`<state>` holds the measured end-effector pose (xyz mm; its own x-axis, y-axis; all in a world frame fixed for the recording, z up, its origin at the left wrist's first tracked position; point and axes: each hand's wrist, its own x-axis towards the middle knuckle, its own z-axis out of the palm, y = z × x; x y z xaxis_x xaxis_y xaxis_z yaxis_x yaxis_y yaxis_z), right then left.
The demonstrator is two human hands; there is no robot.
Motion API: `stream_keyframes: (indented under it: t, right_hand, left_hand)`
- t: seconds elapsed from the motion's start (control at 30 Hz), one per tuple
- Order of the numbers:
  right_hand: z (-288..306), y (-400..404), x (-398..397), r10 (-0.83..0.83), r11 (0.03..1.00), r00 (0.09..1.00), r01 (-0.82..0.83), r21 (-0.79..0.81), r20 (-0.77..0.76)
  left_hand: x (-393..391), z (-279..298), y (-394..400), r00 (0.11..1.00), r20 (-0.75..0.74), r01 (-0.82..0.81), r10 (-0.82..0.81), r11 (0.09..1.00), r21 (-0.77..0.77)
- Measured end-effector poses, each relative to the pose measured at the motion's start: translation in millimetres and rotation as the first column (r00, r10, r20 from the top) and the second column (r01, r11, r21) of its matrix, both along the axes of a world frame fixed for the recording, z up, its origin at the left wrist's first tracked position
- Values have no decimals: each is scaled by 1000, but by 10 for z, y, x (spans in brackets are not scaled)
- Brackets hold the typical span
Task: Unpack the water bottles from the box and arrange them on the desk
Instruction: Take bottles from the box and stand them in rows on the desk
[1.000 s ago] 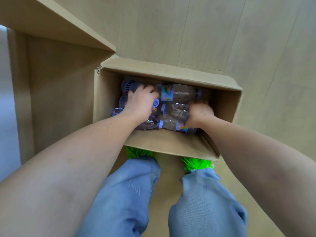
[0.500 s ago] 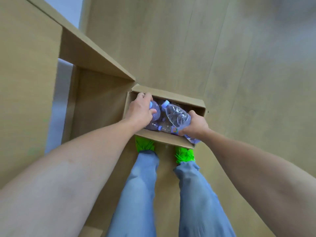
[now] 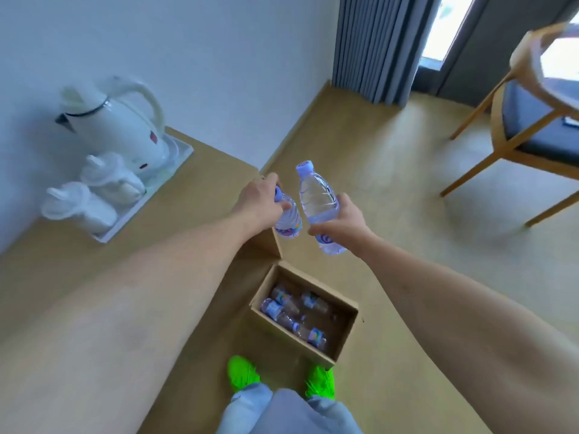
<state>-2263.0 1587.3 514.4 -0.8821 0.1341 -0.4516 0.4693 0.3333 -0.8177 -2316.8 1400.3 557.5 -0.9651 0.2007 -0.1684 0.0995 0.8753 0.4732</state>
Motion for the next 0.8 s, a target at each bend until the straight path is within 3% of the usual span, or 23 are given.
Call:
stream_keyframes:
  t: [0.17,0.37,0.53,0.8]
  right_hand:
    - [940,-607,-167,96,995,981,-94,17,-171]
    - [1448,-1709,-99,207,976,932,-218,-3,-297]
    - [1585,-2770,58,281,947,889,-319,-48,-362]
    - [1343,-4383,351,421,884,830,-466,-40,-365]
  left_hand:
    - [88,977,-662,981,-174,-77,86,995,56]
    - [428,1603,-1812,931,-289,-216,224,975,59]
    - [866,1779,-2877,890,-336,-327,310,945,5]
    - [1667,1529,-4479,798,-317,-550,512,835,-35]
